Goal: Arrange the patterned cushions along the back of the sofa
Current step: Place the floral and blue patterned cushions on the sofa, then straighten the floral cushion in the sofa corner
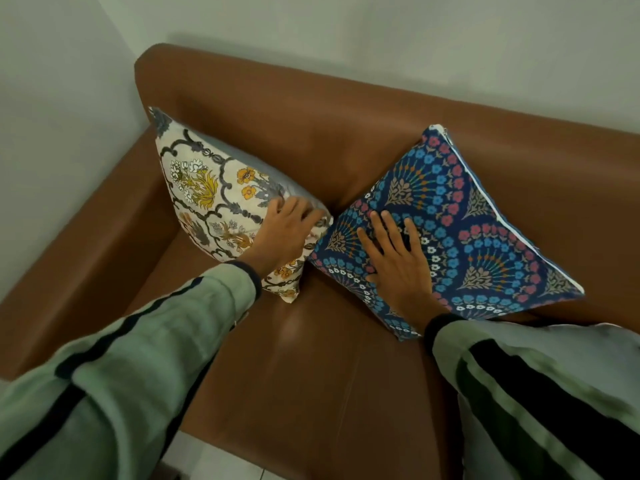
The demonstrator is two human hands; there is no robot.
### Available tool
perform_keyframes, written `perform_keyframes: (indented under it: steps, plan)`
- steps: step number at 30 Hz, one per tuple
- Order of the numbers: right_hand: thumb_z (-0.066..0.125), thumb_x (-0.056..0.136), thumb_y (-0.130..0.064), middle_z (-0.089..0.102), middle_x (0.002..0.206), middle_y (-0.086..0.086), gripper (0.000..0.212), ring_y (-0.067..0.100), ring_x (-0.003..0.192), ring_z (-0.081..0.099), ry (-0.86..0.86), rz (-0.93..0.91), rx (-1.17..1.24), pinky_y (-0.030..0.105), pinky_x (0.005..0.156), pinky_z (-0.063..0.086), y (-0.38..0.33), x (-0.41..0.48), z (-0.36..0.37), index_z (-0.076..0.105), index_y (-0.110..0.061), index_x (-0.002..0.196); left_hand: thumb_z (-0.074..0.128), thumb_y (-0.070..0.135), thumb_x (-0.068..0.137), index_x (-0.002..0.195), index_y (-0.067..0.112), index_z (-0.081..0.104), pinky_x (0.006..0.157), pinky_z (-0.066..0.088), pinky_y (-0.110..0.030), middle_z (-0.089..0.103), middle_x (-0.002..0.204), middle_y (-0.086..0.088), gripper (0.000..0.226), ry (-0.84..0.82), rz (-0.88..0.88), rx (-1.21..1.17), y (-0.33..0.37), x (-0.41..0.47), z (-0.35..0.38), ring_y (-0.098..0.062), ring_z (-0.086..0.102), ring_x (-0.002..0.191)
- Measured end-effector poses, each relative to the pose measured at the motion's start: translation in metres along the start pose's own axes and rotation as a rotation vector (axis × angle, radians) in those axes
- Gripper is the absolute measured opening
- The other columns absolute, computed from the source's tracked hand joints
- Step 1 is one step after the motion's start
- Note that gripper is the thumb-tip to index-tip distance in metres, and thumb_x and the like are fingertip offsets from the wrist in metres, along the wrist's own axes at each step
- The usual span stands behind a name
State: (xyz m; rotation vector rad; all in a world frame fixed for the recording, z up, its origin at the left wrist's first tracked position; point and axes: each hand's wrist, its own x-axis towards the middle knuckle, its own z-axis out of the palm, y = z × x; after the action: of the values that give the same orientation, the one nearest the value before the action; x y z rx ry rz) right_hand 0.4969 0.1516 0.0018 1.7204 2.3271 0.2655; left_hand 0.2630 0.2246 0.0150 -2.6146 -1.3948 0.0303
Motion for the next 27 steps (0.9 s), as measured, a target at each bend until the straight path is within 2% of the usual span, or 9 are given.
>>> perform_keyframes:
  steps: [5,8,10,12,15,17,19,21,27]
  plan:
    - [0.054,0.086,-0.046,0.012,0.164,0.012,0.084,0.03,0.151,0.0,-0.019,0.069,0.146,0.056,0.119,-0.009,-0.01,0.005,-0.025,0.013,-0.018,0.153,0.059,0.046,0.071,0.143,0.022,0.039,0.108,0.026,-0.054,0.039,0.145,-0.013,0.078,0.241,-0.257,-0.353,-0.049,-0.017,-0.026,-0.029,0.036,0.133]
    - [0.054,0.084,-0.043,0.041,0.148,0.014,0.074,0.033,0.138,0.033,0.098,0.167,0.393,0.055,0.111,0.022,-0.028,0.024,-0.056,0.03,-0.014,0.147,0.062,0.051,0.08,0.143,0.019,0.039,0.109,0.028,-0.057,0.04,0.148,-0.016,0.075,0.305,-0.727,-0.382,-0.12,-0.034,-0.031,-0.036,0.035,0.136]
    - [0.054,0.089,-0.042,0.044,0.143,0.014,0.069,0.033,0.127,0.044,0.226,0.165,0.621,0.051,0.098,0.042,-0.039,0.049,-0.076,0.031,-0.012,0.146,0.064,0.065,0.078,0.148,0.018,0.032,0.113,0.026,-0.06,0.035,0.155,-0.015,0.091,0.247,-1.094,-0.558,-0.163,-0.036,-0.028,-0.037,0.03,0.143]
    - [0.054,0.091,-0.049,0.037,0.149,0.014,0.074,0.033,0.129,0.043,0.229,0.086,0.826,0.049,0.092,0.05,-0.05,0.082,-0.093,0.025,-0.013,0.15,0.068,0.076,0.07,0.155,0.015,0.022,0.117,0.027,-0.056,0.029,0.161,-0.013,0.114,0.198,-1.285,-0.877,-0.197,-0.033,-0.02,-0.034,0.028,0.146]
    - [0.055,0.086,-0.061,0.036,0.151,0.013,0.084,0.036,0.134,0.036,-0.028,-0.009,0.875,0.051,0.097,0.043,-0.063,0.121,-0.101,0.02,-0.022,0.151,0.076,0.067,0.071,0.156,0.011,0.016,0.111,0.041,-0.044,0.037,0.158,-0.013,0.119,0.193,-1.23,-1.353,-0.222,-0.021,-0.006,-0.025,0.046,0.135]
    - [0.059,0.089,-0.051,0.044,0.144,0.015,0.073,0.038,0.129,0.041,-0.19,-0.009,0.803,0.05,0.097,0.043,-0.07,0.129,-0.089,0.027,-0.022,0.149,0.078,0.057,0.075,0.149,0.01,0.036,0.106,0.049,-0.045,0.057,0.142,-0.01,0.098,0.174,-1.113,-1.48,-0.218,-0.013,-0.001,-0.023,0.062,0.121]
    - [0.06,0.092,-0.039,0.049,0.137,0.018,0.062,0.04,0.124,0.048,-0.23,0.081,0.89,0.049,0.097,0.044,-0.075,0.128,-0.078,0.033,-0.019,0.145,0.075,0.048,0.085,0.136,0.013,0.055,0.102,0.053,-0.048,0.069,0.128,-0.006,0.065,0.232,-1.028,-1.429,-0.205,-0.006,0.002,-0.021,0.069,0.111]
    - [0.059,0.094,-0.03,0.056,0.13,0.019,0.051,0.039,0.12,0.053,-0.192,0.165,1.034,0.05,0.095,0.047,-0.079,0.121,-0.073,0.04,-0.014,0.138,0.071,0.045,0.089,0.132,0.016,0.06,0.105,0.05,-0.048,0.069,0.126,-0.004,0.053,0.316,-1.021,-1.299,-0.193,0.003,-0.003,-0.022,0.067,0.113]
    - [0.059,0.095,-0.022,0.069,0.112,0.016,0.038,0.033,0.105,0.065,-0.107,0.292,1.375,0.039,0.083,0.053,-0.098,0.079,-0.063,0.049,-0.013,0.13,0.064,0.081,0.066,0.123,0.022,0.059,0.102,0.046,-0.051,0.066,0.12,-0.004,0.081,0.382,-0.819,-0.727,-0.181,0.034,-0.07,-0.027,0.059,0.115]
